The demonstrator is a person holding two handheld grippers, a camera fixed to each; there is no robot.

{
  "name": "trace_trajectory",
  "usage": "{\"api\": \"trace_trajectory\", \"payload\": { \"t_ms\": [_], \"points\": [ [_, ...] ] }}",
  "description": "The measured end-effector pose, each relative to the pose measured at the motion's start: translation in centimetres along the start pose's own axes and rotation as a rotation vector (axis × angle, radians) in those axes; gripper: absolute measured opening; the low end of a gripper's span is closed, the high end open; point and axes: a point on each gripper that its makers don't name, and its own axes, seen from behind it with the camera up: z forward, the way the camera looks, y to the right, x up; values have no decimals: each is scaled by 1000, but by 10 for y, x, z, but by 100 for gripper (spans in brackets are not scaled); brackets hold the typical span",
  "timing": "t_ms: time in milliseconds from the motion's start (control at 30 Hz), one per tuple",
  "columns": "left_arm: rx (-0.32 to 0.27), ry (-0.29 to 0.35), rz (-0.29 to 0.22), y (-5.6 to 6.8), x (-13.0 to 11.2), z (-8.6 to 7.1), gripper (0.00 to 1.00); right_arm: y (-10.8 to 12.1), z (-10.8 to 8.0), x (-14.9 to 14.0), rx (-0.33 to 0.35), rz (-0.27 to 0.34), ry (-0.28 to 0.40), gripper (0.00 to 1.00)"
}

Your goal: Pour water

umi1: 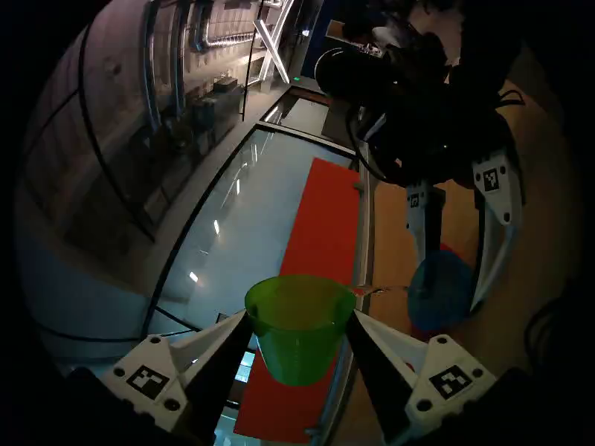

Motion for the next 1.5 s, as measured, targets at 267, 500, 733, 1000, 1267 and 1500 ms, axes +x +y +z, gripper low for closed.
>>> {"api": "trace_trajectory", "payload": {
  "t_ms": [267,500,733,1000,1267,1500],
  "points": [
    [1,1,18,0,0,0,85,1,0,0,-2,-2,0,87],
    [10,-2,38,0,0,0,85,0,0,0,0,-3,0,88],
    [13,2,60,-2,2,-3,85,-1,1,1,1,-6,0,88],
    [10,24,73,-2,8,-6,85,-2,1,2,2,-7,-1,88],
    [13,28,97,1,8,-6,85,-2,1,4,0,-9,1,87],
    [11,32,109,3,9,-8,85,-2,1,4,-2,-11,1,88]
  ]
}}
